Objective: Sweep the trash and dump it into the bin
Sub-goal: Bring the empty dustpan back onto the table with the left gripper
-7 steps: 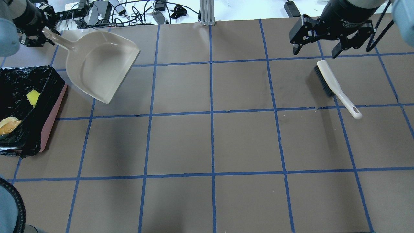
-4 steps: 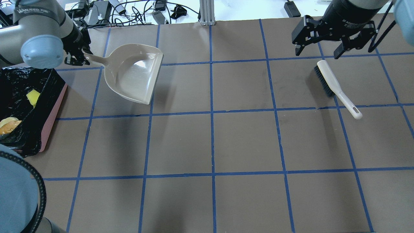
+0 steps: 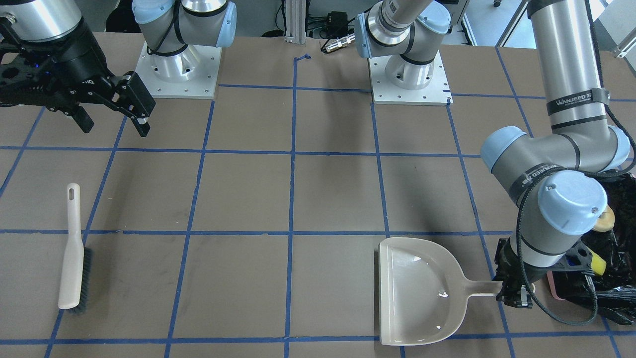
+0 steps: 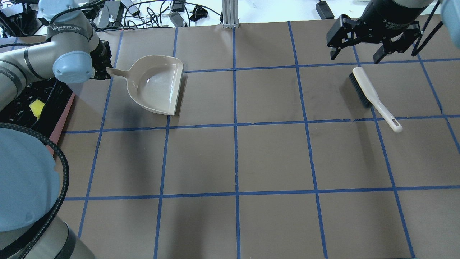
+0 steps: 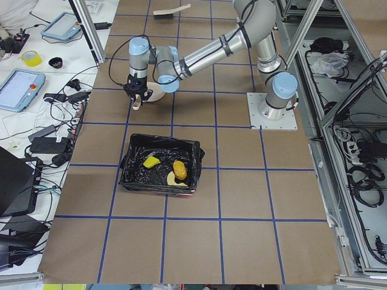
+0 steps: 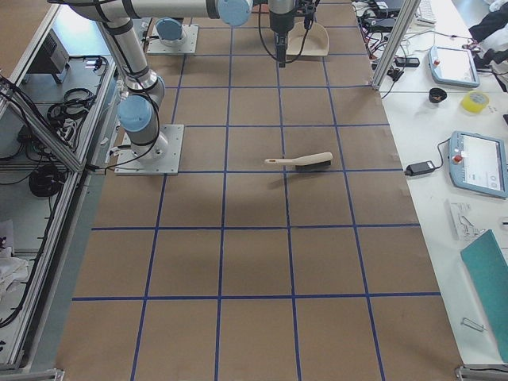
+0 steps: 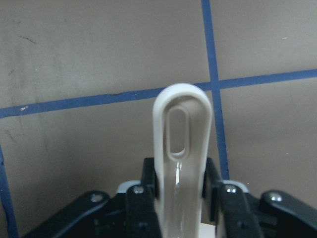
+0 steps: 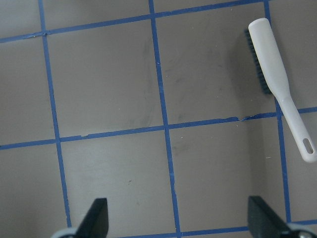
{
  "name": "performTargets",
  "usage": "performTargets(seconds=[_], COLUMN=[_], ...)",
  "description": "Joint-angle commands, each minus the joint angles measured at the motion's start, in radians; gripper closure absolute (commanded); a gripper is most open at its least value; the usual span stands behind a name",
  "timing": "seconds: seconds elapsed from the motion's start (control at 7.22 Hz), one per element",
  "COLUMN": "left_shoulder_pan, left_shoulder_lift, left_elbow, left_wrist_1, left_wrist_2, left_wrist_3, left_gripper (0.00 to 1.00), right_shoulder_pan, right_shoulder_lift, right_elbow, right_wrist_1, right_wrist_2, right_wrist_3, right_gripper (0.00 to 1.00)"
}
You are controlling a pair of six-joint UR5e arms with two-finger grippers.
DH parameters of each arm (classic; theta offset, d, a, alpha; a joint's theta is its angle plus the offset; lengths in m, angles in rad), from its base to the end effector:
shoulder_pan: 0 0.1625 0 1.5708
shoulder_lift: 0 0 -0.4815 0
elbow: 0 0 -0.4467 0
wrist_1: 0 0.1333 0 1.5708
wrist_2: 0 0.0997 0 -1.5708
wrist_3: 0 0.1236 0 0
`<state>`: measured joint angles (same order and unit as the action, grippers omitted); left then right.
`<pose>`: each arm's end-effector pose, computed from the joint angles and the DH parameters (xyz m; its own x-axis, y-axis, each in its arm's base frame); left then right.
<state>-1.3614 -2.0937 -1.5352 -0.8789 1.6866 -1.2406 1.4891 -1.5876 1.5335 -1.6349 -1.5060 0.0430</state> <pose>0.0411 -0.7659 0.2705 -0.1209 -0.9804 0.1555 -0.9805 0.0935 -0.1729 0.0958 -0.5612 0.5574 -0.9908 0.1163 -0.0693 0.1237 0.9856 -0.1151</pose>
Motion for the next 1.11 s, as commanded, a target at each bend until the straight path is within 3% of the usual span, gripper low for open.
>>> performTargets(seconds=[0.0,0.14,0.97], left_shoulder_pan=[-0.005,-0.005,-0.039], left_shoulder_lift=[-0.011,-0.014,-0.014], left_elbow=[-0.002,-0.002,-0.011], left_wrist_1=[-0.006,-0.003,-0.006], left_wrist_2=[-0.001,0.002,0.005], left_wrist_3=[-0.034,-0.039,-0.084], left_gripper=[1.0,0.95,0.85], right_shoulder_pan=[-0.006,-0.007,-0.006], right_shoulder_lift=[0.0,0.001,0.008], right_elbow=[0.002,0.002,0.004], right_wrist_1=[0.0,-0.002,-0.042], right_wrist_2=[0.001,0.006,0.003], right_wrist_3=[0.0,0.002,-0.003], right_gripper=[0.0,0.0,0.0])
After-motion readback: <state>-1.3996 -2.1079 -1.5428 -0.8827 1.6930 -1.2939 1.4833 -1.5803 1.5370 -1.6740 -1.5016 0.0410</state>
